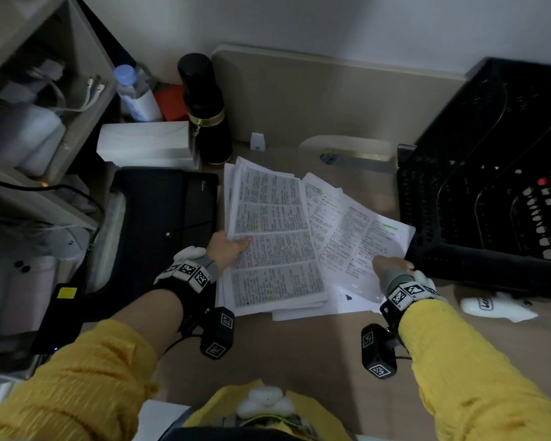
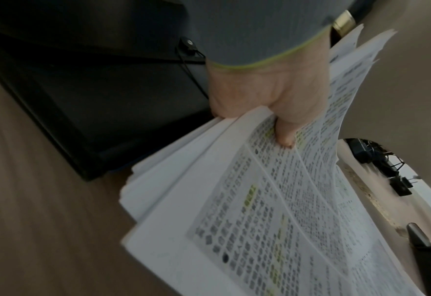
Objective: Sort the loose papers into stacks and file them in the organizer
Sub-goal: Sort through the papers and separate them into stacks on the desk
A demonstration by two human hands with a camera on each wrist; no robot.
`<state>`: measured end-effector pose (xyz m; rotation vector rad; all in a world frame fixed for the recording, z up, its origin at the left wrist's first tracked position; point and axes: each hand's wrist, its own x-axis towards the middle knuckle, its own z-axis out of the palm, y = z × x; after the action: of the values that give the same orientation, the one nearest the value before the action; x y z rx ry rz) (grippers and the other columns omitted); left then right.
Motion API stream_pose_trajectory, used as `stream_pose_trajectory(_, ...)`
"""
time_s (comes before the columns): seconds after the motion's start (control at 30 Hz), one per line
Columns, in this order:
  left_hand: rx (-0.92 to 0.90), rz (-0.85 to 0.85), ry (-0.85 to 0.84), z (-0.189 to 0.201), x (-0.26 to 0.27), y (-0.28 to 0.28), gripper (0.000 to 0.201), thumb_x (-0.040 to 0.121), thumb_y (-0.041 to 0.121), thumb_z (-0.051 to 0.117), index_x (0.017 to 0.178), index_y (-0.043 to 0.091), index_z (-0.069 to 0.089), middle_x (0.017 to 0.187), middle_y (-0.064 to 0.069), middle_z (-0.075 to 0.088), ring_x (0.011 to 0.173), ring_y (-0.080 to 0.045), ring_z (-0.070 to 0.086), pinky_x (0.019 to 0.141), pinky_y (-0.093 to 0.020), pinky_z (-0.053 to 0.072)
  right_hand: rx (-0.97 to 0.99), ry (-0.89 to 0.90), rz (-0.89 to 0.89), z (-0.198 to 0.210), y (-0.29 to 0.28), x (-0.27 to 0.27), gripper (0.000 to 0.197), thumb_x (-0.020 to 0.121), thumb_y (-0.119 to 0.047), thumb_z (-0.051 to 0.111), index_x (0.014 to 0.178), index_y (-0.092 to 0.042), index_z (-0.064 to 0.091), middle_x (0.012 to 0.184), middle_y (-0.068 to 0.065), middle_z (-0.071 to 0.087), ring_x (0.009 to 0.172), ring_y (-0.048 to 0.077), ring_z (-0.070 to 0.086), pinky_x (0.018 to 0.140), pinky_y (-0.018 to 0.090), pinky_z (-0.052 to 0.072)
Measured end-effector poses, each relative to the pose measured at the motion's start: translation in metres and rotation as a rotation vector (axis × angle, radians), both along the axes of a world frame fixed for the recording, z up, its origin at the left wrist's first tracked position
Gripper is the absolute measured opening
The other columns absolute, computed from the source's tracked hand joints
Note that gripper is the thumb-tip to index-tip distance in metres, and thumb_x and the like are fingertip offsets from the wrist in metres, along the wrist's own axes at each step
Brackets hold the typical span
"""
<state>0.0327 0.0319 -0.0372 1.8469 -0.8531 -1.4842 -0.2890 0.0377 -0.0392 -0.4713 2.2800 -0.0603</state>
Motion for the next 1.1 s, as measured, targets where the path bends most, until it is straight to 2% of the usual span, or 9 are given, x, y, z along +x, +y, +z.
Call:
stream_pose_trajectory(0.2,-0.012,0.017,0.008,0.001,0.001,0.005,0.039,0.087,0.014,0.069,0.124,0.002,0.061,0.118,-0.014,0.067,0.106,-0.028,0.065,0.094,-0.039,0.052,-0.047,-0.001,-0.078,-0.005,0.012,-0.006,0.082,0.086,-0.03,0.051,0.149,0.0,0.008,0.154,0.018,0.013,0.139,0.037,0.025,0.114,0.039,0.028)
stream_pose_trajectory(0.27,-0.017,0.017,0.008,0.004,0.0,0.007,0.039,0.087,0.014,0.069,0.124,0.002,0.061,0.118,-0.014,0.066,0.107,-0.029,0.064,0.093,-0.038,0.052,-0.154,-0.011,-0.104,0.003,0.016,-0.003,0.075,0.079,-0.023,0.054,0.145,-0.003,0.026,0.147,0.02,0.033,0.131,0.037,0.039,0.107,0.037,0.037)
stream_pose_trajectory(0.37,-0.02,0.021,-0.004,0.005,0.0,0.005,0.038,0.088,0.014,0.068,0.123,0.002,0.061,0.118,-0.014,0.066,0.107,-0.029,0.064,0.092,-0.037,0.052,-0.426,-0.084,-0.071,0.013,0.017,0.004,0.054,0.083,-0.005,0.046,0.136,-0.015,0.046,0.128,0.009,0.059,0.119,0.032,0.054,0.097,0.031,0.042)
stream_pose_trajectory(0.57,-0.054,0.011,-0.013,0.012,-0.003,0.012,0.036,0.09,0.012,0.066,0.124,0.002,0.061,0.118,-0.014,0.065,0.1,-0.025,0.063,0.089,-0.035,0.051,-0.563,-0.25,0.01,0.04,0.02,0.02,0.043,0.081,-0.014,0.059,0.125,-0.017,0.056,0.122,0.007,0.064,0.104,0.029,0.061,0.097,0.04,0.048)
stream_pose_trajectory(0.67,-0.048,0.012,-0.035,0.014,-0.003,0.014,0.036,0.09,0.013,0.066,0.124,0.001,0.06,0.112,-0.014,0.066,0.097,-0.025,0.062,0.087,-0.034,0.052,-0.536,-0.472,0.043,0.047,0.022,0.033,0.044,0.084,-0.013,0.062,0.128,-0.011,0.054,0.122,0.008,0.063,0.109,0.03,0.06,0.095,0.042,0.048)
stream_pose_trajectory(0.77,-0.051,0.012,-0.045,0.017,-0.003,0.016,0.037,0.09,0.014,0.066,0.124,0.0,0.06,0.107,-0.013,0.065,0.096,-0.026,0.063,0.078,-0.032,0.054,-0.379,-0.632,0.133,0.052,0.03,0.043,0.053,0.079,-0.024,0.068,0.13,-0.022,0.052,0.117,0.005,0.066,0.106,0.031,0.062,0.091,0.051,0.051)
stream_pose_trajectory(0.93,-0.038,0.01,-0.065,0.025,-0.004,0.02,0.039,0.09,0.017,0.065,0.126,0.003,0.058,0.118,-0.016,0.065,0.105,-0.031,0.064,0.094,-0.046,0.053,-0.309,-0.829,0.243,0.056,0.044,0.048,0.077,0.076,-0.011,0.072,0.138,-0.035,0.035,0.134,-0.001,0.051,0.123,0.03,0.046,0.068,0.047,0.057)
stream_pose_trajectory(1.03,-0.036,0.0,-0.081,0.025,-0.003,0.021,0.039,0.09,0.017,0.065,0.126,0.004,0.059,0.118,-0.016,0.066,0.105,-0.032,0.064,0.094,-0.046,0.053,-0.368,-0.856,0.239,0.055,0.05,0.05,0.086,0.077,0.006,0.069,0.139,-0.039,0.03,0.138,0.001,0.05,0.125,0.031,0.047,0.077,0.051,0.058)
stream_pose_trajectory(1.1,-0.036,0.005,-0.085,0.025,-0.002,0.023,0.043,0.089,0.018,0.066,0.129,0.004,0.057,0.121,-0.015,0.064,0.107,-0.032,0.063,0.095,-0.046,0.052,-0.397,-0.853,0.267,0.055,0.053,0.051,0.092,0.076,0.009,0.069,0.14,-0.041,0.026,0.14,0.001,0.049,0.122,0.029,0.053,0.082,0.046,0.057)
